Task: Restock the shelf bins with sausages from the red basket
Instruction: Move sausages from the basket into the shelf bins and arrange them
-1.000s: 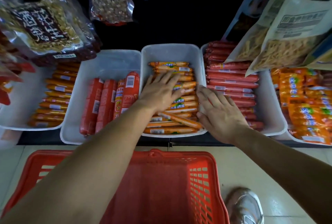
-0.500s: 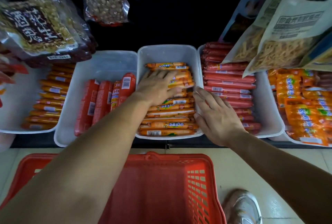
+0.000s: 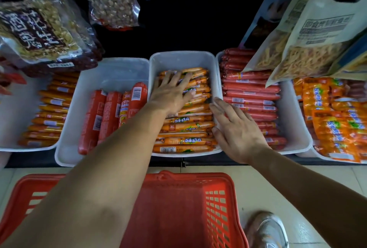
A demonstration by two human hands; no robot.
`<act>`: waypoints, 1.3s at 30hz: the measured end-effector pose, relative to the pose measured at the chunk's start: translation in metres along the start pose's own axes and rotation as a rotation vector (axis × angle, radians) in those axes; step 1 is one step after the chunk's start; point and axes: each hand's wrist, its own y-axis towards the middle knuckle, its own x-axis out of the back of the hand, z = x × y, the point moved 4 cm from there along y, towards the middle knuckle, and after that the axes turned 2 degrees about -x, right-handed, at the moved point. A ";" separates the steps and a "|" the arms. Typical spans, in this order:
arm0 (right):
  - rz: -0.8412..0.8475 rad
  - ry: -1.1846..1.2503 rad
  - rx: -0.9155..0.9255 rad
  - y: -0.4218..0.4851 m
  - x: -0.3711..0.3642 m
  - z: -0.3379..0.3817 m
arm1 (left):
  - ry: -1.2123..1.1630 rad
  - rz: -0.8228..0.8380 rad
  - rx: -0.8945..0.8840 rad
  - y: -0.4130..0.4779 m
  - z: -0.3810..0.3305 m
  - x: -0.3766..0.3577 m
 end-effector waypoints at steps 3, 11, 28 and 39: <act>-0.006 -0.001 0.000 0.000 0.001 0.000 | 0.009 -0.063 -0.057 -0.007 -0.011 0.015; -0.018 0.010 0.001 0.000 0.001 0.001 | -0.018 0.273 -0.251 -0.092 -0.024 -0.013; 0.002 0.027 -0.008 0.001 0.003 0.003 | -0.101 0.126 -0.165 -0.064 -0.017 -0.010; 0.013 0.000 -0.016 0.001 0.004 0.004 | -0.111 -0.086 0.139 -0.038 -0.034 -0.012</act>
